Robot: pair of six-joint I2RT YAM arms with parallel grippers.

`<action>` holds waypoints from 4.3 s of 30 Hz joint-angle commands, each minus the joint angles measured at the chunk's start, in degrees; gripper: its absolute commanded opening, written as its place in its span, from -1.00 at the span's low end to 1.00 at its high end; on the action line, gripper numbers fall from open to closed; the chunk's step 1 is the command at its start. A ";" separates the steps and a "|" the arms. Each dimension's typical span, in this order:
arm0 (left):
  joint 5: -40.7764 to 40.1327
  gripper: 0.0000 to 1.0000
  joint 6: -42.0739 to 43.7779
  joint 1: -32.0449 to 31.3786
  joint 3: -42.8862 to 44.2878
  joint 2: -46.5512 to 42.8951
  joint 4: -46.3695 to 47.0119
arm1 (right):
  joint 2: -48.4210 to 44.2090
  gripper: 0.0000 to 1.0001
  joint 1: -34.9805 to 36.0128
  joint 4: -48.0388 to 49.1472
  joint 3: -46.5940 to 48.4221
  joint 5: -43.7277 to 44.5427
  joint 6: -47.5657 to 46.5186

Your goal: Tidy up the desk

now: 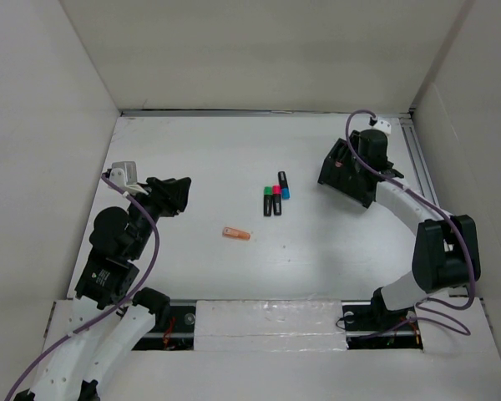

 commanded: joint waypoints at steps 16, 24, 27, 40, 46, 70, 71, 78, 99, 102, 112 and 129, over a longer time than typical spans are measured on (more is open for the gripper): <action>-0.73 -0.13 0.78 0.24 -0.14 -0.51 1.81 | -7.60 -1.00 19.13 2.94 -3.15 -5.80 -5.93; -1.78 -0.13 0.69 0.24 -0.14 -2.10 2.43 | 2.94 -0.63 38.50 2.15 -4.91 -17.33 -15.17; -1.79 -0.13 0.69 0.24 -0.14 -2.19 2.43 | 5.05 -0.05 40.53 1.97 -5.35 -18.82 -16.49; -1.96 -0.13 0.87 0.24 -0.05 -2.36 2.34 | 17.10 0.50 49.14 -6.21 4.05 -6.70 -22.90; -1.87 -0.13 0.96 0.24 -0.05 -2.54 2.25 | 21.32 0.38 50.38 -5.33 7.30 -0.90 -23.43; -0.82 -0.13 1.04 0.24 -0.14 -1.92 1.64 | 6.40 -0.67 29.48 6.98 6.26 -0.39 -8.59; -0.91 -0.13 1.04 0.24 -0.14 -2.01 1.64 | 4.12 -0.68 24.24 6.89 5.99 0.85 -8.15; -0.21 -0.12 1.04 0.24 -0.40 -2.54 1.99 | 0.58 -0.67 6.11 4.43 6.43 3.59 -7.09; 0.85 -0.12 1.22 0.24 -0.23 -1.13 2.34 | 2.34 0.02 2.29 1.00 3.79 7.89 -4.54; 0.76 -0.12 1.13 0.24 -0.23 -1.22 2.43 | 0.41 0.22 3.96 0.13 3.61 9.03 -4.97; 0.50 -0.12 1.22 0.24 -0.23 -1.13 2.34 | -7.85 -1.00 19.60 4.33 -6.66 12.99 -4.89; 0.06 -0.12 1.13 0.24 -0.23 -1.31 2.25 | 16.05 0.02 25.15 -2.69 3.62 4.47 -6.30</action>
